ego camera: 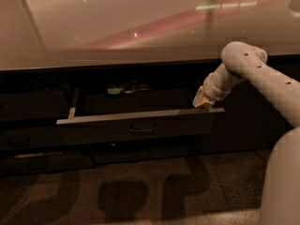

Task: Open top drawer

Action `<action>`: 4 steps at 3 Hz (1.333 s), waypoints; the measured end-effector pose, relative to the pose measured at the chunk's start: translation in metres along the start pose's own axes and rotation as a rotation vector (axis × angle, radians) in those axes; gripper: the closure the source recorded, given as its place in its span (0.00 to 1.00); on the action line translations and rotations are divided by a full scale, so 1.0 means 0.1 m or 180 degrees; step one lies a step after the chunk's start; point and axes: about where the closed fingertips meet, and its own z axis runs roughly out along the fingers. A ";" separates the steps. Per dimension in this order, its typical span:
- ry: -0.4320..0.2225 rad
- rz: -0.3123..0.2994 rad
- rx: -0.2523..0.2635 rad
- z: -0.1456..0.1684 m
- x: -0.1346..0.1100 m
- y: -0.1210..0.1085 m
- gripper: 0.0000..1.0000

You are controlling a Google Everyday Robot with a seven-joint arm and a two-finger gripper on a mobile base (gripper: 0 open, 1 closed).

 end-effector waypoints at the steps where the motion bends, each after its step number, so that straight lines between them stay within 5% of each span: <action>1: -0.0082 0.0074 0.0026 0.01 0.07 0.17 0.34; 2: 0.0023 0.0134 0.0125 -0.03 0.13 0.32 0.11; 3: 0.0169 0.0153 0.0157 -0.02 0.17 0.46 0.00; 4: 0.0378 0.0173 0.0208 -0.05 0.24 0.61 0.00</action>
Offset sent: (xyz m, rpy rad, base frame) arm -0.0562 -0.0240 -0.0083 -0.0480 -0.0521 -0.0970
